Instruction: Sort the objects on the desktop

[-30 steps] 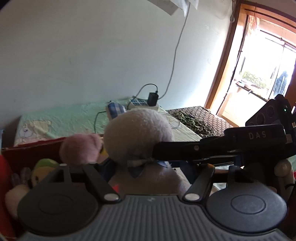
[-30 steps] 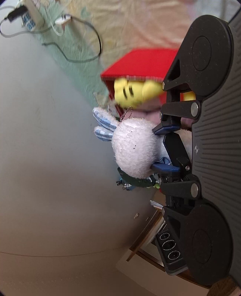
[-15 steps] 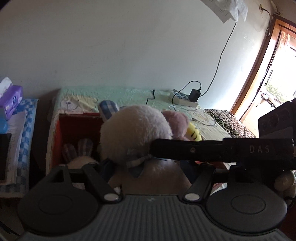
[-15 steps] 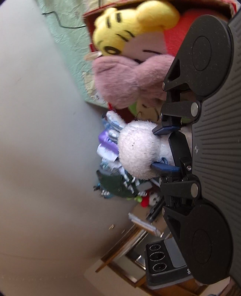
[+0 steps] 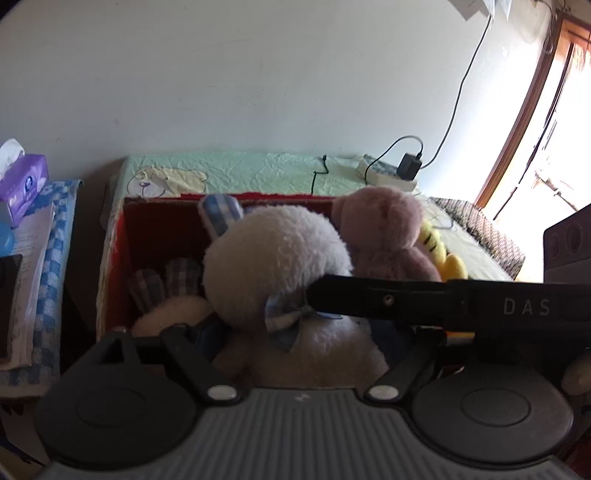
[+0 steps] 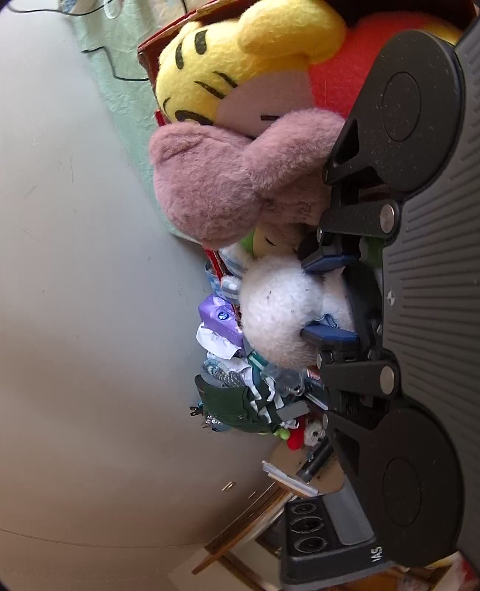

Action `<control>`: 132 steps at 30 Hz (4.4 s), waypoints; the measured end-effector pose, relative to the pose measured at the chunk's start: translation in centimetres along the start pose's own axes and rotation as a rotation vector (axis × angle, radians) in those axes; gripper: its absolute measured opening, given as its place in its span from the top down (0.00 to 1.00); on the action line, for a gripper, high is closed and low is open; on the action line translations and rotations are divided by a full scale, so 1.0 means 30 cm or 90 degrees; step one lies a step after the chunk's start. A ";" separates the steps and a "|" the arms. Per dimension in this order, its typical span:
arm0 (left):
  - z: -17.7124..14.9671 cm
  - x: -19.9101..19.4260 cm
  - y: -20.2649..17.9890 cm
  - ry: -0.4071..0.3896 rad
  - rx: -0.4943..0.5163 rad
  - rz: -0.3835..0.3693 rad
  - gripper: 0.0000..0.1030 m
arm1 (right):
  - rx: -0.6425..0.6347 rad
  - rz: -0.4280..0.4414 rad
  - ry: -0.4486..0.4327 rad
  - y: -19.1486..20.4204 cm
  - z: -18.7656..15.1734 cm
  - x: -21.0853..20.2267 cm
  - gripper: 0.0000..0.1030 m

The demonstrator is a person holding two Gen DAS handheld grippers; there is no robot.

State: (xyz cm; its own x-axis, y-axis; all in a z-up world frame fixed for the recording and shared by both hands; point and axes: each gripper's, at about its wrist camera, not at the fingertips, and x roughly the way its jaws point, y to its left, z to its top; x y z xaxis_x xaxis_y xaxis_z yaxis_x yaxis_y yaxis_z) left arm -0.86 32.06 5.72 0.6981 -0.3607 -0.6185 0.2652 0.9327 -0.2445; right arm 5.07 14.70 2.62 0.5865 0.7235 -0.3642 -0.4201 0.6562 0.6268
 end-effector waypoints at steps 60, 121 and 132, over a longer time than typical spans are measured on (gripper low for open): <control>-0.029 0.171 -0.658 0.144 -0.072 0.286 0.00 | -0.034 -0.426 0.008 -0.271 0.039 -0.649 0.29; 0.036 -0.091 -0.200 0.123 -0.059 0.343 0.00 | -0.096 -0.486 -0.011 0.204 0.069 -0.308 0.07; 0.050 -0.111 -0.123 0.119 -0.085 0.336 0.00 | -0.062 -0.459 0.029 0.223 0.076 -0.233 0.07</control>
State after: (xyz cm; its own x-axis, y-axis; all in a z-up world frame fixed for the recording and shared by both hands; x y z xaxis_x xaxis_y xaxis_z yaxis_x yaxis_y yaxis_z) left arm -3.17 29.83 9.81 0.5802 0.1478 -0.8010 -0.1824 0.9820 0.0491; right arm -0.28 13.54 10.93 0.7124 0.1106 -0.6930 -0.0014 0.9877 0.1563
